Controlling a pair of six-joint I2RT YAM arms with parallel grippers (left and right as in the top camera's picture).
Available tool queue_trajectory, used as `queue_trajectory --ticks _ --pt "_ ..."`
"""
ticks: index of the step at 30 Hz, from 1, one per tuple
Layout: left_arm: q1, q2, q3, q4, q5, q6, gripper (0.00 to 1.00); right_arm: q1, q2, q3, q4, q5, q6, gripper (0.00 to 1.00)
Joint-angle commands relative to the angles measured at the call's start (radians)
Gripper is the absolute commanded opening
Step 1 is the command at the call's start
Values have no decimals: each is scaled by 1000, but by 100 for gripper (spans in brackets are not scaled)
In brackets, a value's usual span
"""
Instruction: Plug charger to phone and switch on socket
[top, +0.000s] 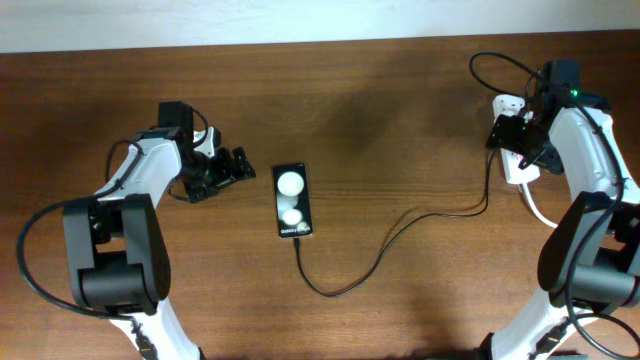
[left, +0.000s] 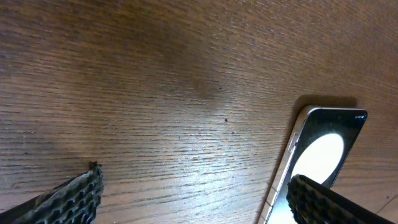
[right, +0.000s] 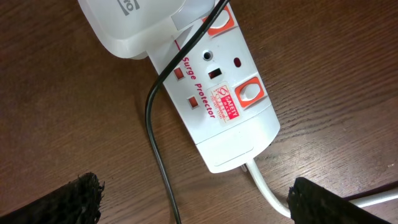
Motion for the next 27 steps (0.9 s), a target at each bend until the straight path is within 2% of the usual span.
queue_trajectory --ticks 1,10,18,23,24,27 --pt "3 0 -11 0 -15 -2 99 -1 -22 2 -3 15 -8 99" --pt "3 -18 -11 -1 -15 -2 99 -1 -22 2 -3 15 -8 99" --pt "3 -486 -11 -1 -15 -2 99 -1 -22 2 -3 15 -8 99" --pt "2 -536 -40 -24 -78 -2 99 -1 -22 2 -3 15 -8 98" --pt "2 -536 -86 -3 -97 -2 99 -1 -22 2 -3 15 -8 99" --pt "2 -544 -345 326 -100 -2 99 -1 -22 2 -3 15 -8 99"
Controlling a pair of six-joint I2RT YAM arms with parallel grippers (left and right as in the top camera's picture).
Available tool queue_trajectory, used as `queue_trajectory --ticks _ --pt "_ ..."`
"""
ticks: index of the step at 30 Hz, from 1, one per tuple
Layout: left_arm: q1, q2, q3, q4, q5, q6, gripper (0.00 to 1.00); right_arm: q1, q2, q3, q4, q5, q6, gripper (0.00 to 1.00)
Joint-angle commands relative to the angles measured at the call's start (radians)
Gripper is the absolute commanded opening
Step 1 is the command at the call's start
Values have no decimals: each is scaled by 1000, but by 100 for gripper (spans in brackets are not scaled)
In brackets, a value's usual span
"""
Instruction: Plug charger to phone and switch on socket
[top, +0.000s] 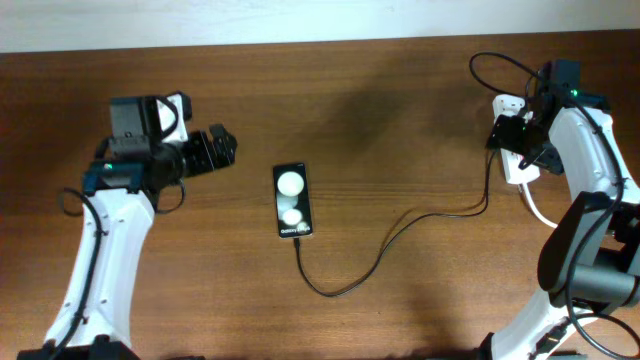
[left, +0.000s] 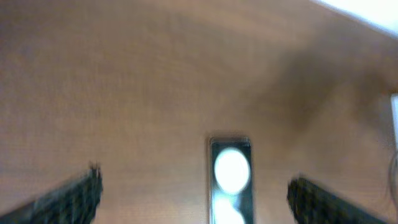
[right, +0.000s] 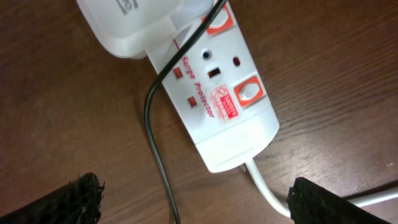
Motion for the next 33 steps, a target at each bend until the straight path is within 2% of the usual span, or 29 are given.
queue_trajectory --ticks 1,7,9,11,14,23,25,33 --pt "2 -24 -252 248 -19 -2 99 -1 -22 2 0 12 -8 98" --pt "2 -173 -832 978 -39 -2 99 -1 -22 2 0 13 -8 99" --pt "2 -228 -966 1138 -60 -2 99 -1 -22 2 0 12 -8 99" --pt "2 -298 -1070 1196 -94 -2 99 -1 -22 2 0 13 -8 99" --pt "2 -406 -1141 1157 -126 2 99 -1 -22 2 0 13 -8 99" --pt "2 -916 -1140 547 -254 3 99 -1 -22 2 0 13 -8 99" --pt "2 -967 -1140 480 -278 3 99 -1 -22 2 0 13 -8 99" --pt "2 -1348 -1140 475 -284 192 99 -1 -22 2 0 13 -8 99"
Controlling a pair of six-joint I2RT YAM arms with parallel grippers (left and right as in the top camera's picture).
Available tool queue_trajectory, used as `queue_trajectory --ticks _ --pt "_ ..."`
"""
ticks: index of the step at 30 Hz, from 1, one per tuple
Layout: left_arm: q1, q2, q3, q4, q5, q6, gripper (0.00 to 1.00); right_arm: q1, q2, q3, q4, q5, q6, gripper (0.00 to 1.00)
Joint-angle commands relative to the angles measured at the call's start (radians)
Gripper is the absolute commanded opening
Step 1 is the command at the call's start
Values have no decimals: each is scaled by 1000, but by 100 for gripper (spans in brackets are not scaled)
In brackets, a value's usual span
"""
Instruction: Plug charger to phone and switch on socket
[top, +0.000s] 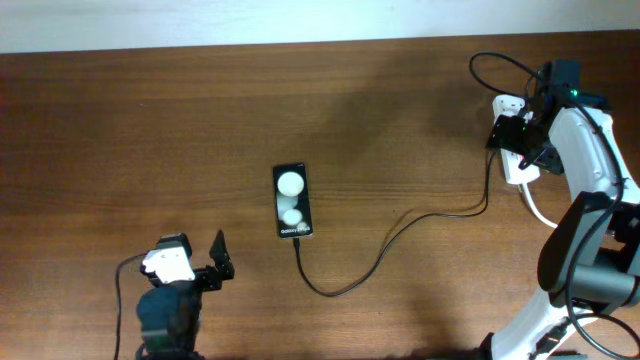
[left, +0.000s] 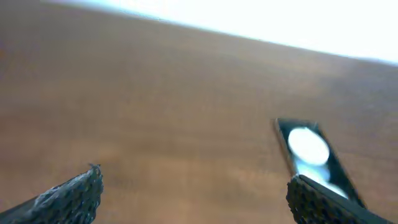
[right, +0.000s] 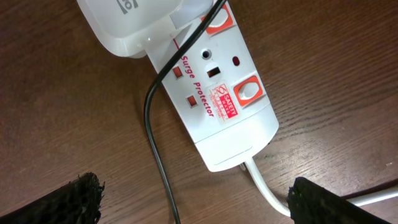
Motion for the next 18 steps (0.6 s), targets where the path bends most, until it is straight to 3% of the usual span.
queue_trajectory --ticks 1,5,18 --pt "2 -170 -3 -6 -11 163 99 -1 -21 2 0 12 -8 99" --pt "-1 -233 -3 -7 -20 319 99 -1 -21 2 0 12 -7 99" --pt "-1 -233 -3 -6 -23 324 99 -1 -21 2 0 12 -7 99"
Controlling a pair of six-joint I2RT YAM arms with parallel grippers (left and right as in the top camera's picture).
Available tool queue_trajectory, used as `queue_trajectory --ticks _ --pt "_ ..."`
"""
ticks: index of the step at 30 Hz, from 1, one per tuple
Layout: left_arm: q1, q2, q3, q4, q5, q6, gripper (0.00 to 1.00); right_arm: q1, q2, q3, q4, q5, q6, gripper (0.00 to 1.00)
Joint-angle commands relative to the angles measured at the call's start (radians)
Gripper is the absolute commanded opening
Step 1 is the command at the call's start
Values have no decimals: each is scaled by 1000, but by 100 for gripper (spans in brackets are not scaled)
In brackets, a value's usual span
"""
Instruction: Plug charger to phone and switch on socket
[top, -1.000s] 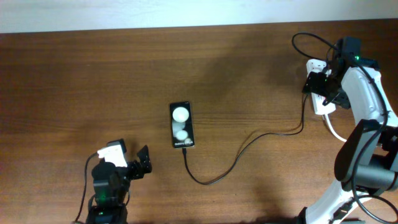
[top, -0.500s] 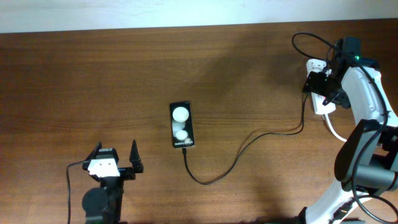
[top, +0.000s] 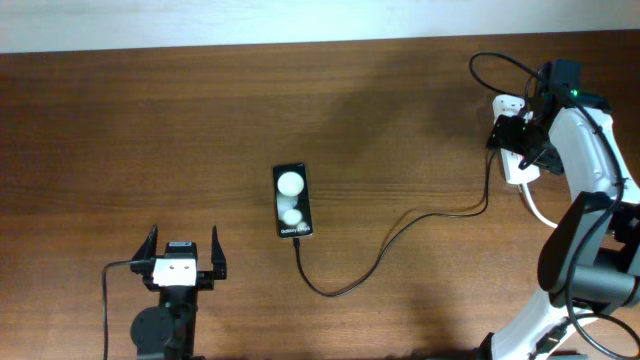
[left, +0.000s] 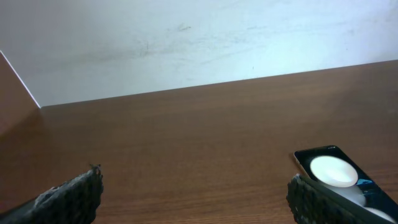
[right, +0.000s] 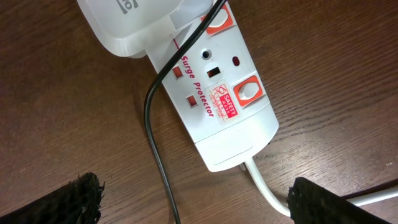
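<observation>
The black phone (top: 292, 200) lies face up mid-table, also seen low right in the left wrist view (left: 339, 177). A black cable (top: 380, 258) runs from its near end to the white charger (right: 130, 25) sitting in the white power strip (right: 224, 106), which has red switches (right: 247, 91). My right gripper (right: 196, 205) hovers open just above the strip (top: 518, 140). My left gripper (top: 184, 252) is open near the front edge, left of and nearer than the phone, pointing toward the far wall (left: 193, 208).
The strip's white lead (right: 273, 193) trails off toward the right edge. A loop of black cable (top: 495, 65) lies behind the strip. A pale wall (left: 186, 43) borders the table's far edge.
My left gripper has turned from a slanted pose at the front left to face squarely toward the far wall, still open. The right gripper, phone and cable have not moved.
My left gripper was open low beside the phone's left side. Then it was raised, further left of the phone. Then it was back at the table's front edge, and now faces the wall. My right gripper stayed open over the power strip throughout.
</observation>
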Motion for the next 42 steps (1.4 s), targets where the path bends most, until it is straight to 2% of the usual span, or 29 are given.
queue_trajectory --ticks 1,24,27,36,40,42 --pt "0 -9 -3 -6 -11 16 99 -1 -21 2 0 12 -7 99" --pt "0 -9 -3 -6 -11 16 99 -1 -25 2 0 12 -7 99" --pt "0 -9 -3 -6 -11 16 99 -1 -145 2 0 12 -8 99" --pt "0 -9 -3 -6 -11 16 99 0 -811 2 -1 12 -8 98" --pt "0 -9 -3 -6 -11 16 99 1 -960 2 -1 106 -8 99" --pt "0 -9 -3 -6 -11 16 99 23 -967 -10 -32 109 -10 99"
